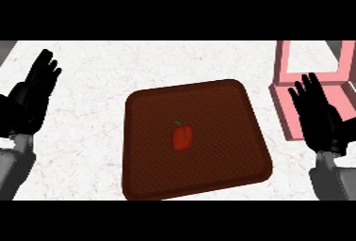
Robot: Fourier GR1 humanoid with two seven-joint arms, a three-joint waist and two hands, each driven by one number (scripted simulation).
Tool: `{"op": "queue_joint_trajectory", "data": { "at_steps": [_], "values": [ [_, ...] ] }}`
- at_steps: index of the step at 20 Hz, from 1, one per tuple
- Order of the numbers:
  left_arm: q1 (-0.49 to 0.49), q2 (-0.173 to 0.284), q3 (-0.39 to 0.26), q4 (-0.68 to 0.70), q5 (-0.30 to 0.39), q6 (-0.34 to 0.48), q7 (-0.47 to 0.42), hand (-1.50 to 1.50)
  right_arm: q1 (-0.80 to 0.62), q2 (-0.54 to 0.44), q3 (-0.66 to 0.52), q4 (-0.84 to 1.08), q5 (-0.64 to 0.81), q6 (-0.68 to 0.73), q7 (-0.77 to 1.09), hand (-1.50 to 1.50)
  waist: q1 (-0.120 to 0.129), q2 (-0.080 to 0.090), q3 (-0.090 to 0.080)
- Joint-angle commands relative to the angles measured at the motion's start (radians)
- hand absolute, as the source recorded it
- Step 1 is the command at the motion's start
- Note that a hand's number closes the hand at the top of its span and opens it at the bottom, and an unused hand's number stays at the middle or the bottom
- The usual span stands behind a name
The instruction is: Pick the bell pepper from the tray and place it in the cardboard box
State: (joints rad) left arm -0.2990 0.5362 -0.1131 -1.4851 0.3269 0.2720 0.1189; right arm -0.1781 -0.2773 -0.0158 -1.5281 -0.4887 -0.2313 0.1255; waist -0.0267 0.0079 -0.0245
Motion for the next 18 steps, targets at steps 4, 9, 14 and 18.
{"op": "queue_joint_trajectory", "data": {
  "at_steps": [4, 9, 14, 18],
  "values": [
    [-0.010, 0.043, -0.091, -0.025, -0.085, -0.118, -0.094, 0.00, -0.172, -0.176, 0.072, -0.203, 0.219, -0.050, 0.038, -1.50, 0.016, -0.021, 0.018],
    [-0.003, 0.021, -0.181, -0.052, -0.126, -0.171, -0.135, 0.00, -0.267, -0.387, 0.239, -0.218, 0.497, 0.002, 0.205, -1.50, 0.029, -0.015, 0.016],
    [0.034, 0.002, -0.191, -0.039, -0.151, -0.193, -0.198, 0.00, -0.274, -0.384, 0.363, -0.261, 0.645, 0.060, 0.149, -1.50, 0.037, -0.008, 0.023],
    [0.039, 0.003, -0.176, -0.033, -0.148, -0.214, -0.214, 0.00, -0.338, -0.405, 0.474, -0.306, 0.750, 0.148, 0.203, -1.50, 0.039, -0.010, 0.023]
  ]
}}
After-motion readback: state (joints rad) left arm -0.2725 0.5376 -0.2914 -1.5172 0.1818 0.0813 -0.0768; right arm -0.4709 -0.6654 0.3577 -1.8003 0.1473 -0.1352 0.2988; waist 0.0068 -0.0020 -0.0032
